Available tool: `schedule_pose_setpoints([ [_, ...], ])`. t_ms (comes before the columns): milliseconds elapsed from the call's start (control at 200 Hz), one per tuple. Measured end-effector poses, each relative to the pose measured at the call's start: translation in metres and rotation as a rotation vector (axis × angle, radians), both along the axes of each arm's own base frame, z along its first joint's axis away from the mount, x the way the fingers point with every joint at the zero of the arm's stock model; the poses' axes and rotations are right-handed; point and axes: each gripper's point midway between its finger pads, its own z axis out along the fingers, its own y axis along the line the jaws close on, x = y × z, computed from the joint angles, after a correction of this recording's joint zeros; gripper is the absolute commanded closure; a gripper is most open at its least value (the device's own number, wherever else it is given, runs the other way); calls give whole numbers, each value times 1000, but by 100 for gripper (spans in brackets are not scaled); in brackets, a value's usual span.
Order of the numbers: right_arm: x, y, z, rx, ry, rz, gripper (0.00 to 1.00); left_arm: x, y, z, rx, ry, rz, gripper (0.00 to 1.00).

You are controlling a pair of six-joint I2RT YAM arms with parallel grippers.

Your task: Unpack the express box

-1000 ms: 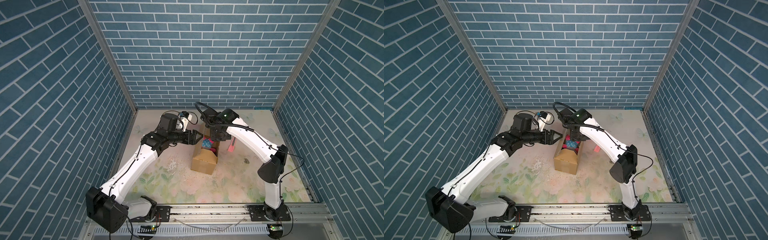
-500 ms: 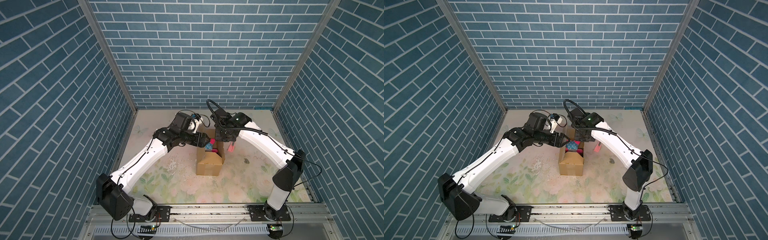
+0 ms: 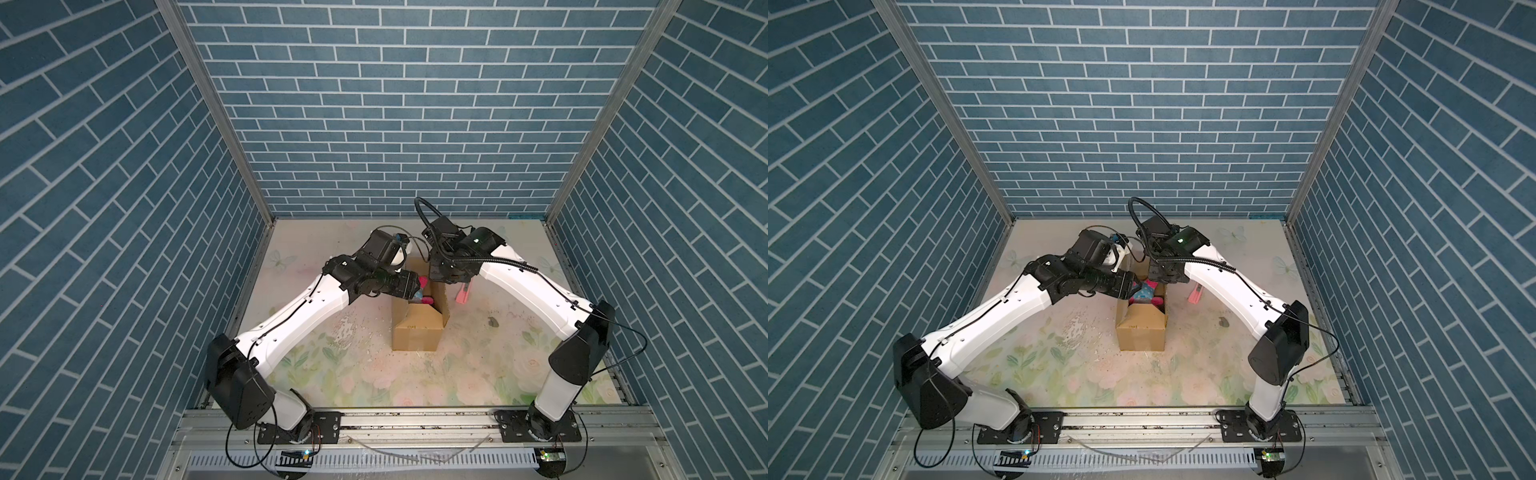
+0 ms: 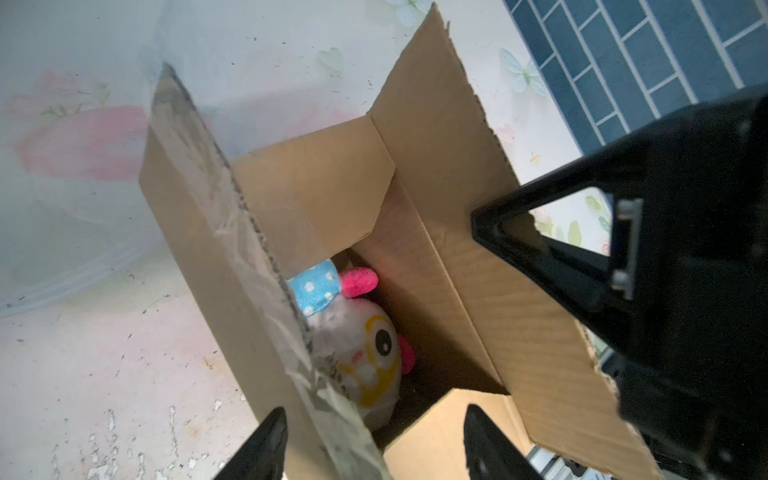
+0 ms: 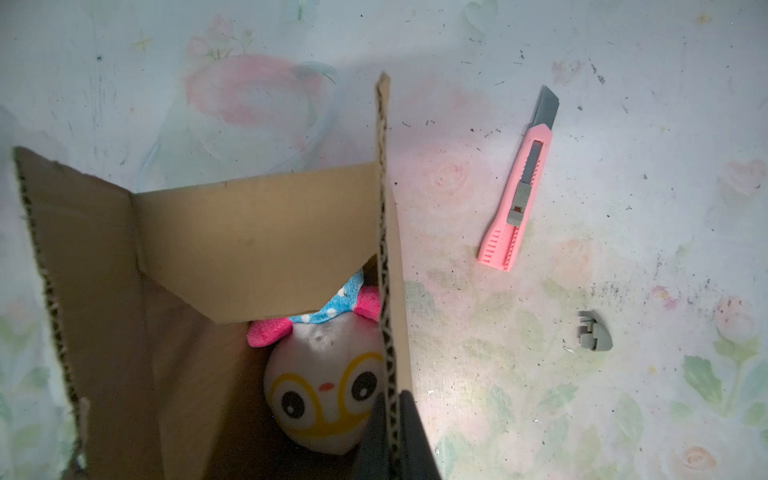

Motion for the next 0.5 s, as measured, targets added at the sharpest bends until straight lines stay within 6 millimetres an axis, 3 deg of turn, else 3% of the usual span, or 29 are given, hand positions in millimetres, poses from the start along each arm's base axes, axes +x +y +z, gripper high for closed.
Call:
schedule_pose_setpoints([
  [335,2,-2,1,34,-12,-7,100,6,18,-19,78,5,75,44],
  [500,1,1,3,61,-14,0,100,7,30,-15,34,-9,116,51],
])
